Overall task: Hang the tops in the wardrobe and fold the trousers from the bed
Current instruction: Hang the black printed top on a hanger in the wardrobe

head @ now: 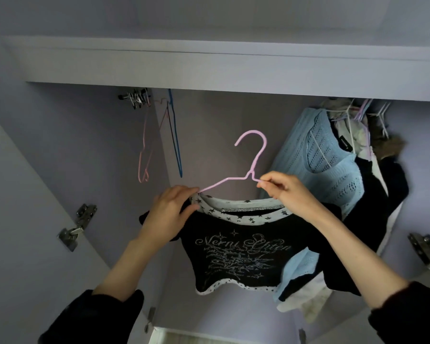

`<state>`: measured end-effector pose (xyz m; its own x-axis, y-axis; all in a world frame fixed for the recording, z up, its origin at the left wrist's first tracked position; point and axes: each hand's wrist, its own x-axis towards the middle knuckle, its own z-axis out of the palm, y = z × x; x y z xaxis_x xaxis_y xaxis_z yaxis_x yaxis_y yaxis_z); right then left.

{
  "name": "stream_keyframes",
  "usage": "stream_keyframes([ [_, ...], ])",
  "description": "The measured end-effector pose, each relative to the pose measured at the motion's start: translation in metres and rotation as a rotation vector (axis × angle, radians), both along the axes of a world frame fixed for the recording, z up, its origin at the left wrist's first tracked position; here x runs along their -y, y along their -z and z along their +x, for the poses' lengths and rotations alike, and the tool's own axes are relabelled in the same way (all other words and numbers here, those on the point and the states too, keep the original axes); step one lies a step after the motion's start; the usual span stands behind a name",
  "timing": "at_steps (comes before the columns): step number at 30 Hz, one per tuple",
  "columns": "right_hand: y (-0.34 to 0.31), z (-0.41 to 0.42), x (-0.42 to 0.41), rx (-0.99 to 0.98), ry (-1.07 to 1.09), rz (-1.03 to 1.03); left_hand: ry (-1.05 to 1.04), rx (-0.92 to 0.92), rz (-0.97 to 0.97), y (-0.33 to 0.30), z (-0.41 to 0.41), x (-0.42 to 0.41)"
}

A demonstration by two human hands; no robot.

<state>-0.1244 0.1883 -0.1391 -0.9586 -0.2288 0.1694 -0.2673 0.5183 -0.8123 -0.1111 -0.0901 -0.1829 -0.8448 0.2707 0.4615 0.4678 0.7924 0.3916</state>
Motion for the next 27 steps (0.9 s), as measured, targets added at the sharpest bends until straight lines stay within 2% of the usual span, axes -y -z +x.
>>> stream_keyframes([
  [9,0.002,0.008,-0.013,0.096,0.007,-0.049,-0.122,0.019,-0.087,0.005,0.001,0.006],
  [14,0.006,0.008,-0.019,0.115,0.053,-0.14,0.064,0.111,0.043,0.008,-0.001,0.01],
  [16,0.006,0.007,-0.022,0.132,0.05,-0.164,0.062,0.111,0.049,0.012,-0.002,0.009],
  [18,0.004,0.005,-0.027,0.226,-0.005,-0.161,0.009,0.063,0.059,0.015,-0.004,0.006],
  [23,0.001,0.006,-0.041,0.716,-0.315,-0.393,-0.036,0.027,0.002,0.021,-0.01,-0.006],
  [25,0.004,0.01,-0.043,0.81,-0.399,-0.468,-0.033,0.028,0.004,0.025,-0.01,-0.009],
  [27,0.009,0.014,-0.045,0.816,-0.39,-0.531,-0.031,0.049,0.024,0.027,-0.011,-0.014],
])
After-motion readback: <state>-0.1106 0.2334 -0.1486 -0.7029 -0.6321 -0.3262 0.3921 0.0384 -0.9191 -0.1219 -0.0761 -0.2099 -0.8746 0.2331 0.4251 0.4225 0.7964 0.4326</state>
